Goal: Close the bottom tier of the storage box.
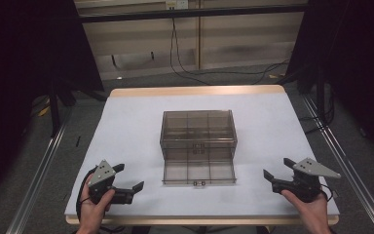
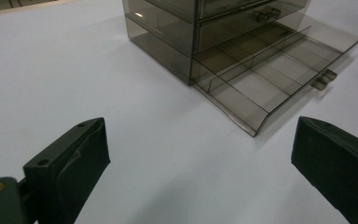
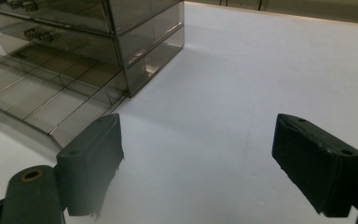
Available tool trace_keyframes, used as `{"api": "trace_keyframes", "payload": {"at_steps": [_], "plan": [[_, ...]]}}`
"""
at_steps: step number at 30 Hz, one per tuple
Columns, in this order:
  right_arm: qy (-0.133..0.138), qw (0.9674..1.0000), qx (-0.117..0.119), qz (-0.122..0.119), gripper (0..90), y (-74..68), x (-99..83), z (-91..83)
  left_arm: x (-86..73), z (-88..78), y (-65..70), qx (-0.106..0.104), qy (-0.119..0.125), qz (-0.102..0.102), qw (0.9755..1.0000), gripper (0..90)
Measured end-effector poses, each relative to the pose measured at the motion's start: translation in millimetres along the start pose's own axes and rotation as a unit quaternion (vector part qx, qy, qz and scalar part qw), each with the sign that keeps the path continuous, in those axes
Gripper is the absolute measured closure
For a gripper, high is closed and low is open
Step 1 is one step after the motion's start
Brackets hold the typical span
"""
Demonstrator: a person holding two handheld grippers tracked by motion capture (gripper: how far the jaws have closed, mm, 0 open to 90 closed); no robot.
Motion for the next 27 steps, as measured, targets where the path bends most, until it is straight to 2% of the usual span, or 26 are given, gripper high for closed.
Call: {"api": "trace_keyframes", "payload": {"at_steps": [3,8,13,16,21,27], "plan": [[0.0,1.0,0.0,0.005,15.5,0.6,-1.0,0.7,-0.3,0.8,0.6,-0.005,0.0,-0.002,1.0,3.8],[-0.01,0.9999,0.01,-0.002,14.9,-5.0,-3.8,4.0,-0.7,1.7,4.1,-0.006,-0.005,-0.003,1.0,3.0],[-0.017,0.9997,0.016,-0.001,14.8,-6.8,-5.2,4.2,-0.5,4.5,11.0,-0.02,-0.013,0.006,0.9997,3.1],[-0.02,0.9996,0.021,0.001,14.9,-6.3,-5.8,5.9,-0.6,7.8,17.0,-0.031,-0.025,0.016,0.9991,4.0],[-0.022,0.9995,0.021,0.003,14.9,-6.2,-5.7,7.5,0.8,10.0,23.1,-0.036,-0.028,0.02,0.9988,5.4],[-0.025,0.9994,0.024,0.002,14.9,-6.7,-6.0,7.6,2.8,12.2,30.5,-0.044,-0.032,0.037,0.9978,6.4]]}}
Point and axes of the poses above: each handheld gripper's, and its own axes: z roughly forward along the jaws, x roughly out of its top, y roughly to its right, the point moved 5 cm from there along z, roughly forward along the jaws, and after that the axes turned 4 degrees about -x, right-handed, at the moved point
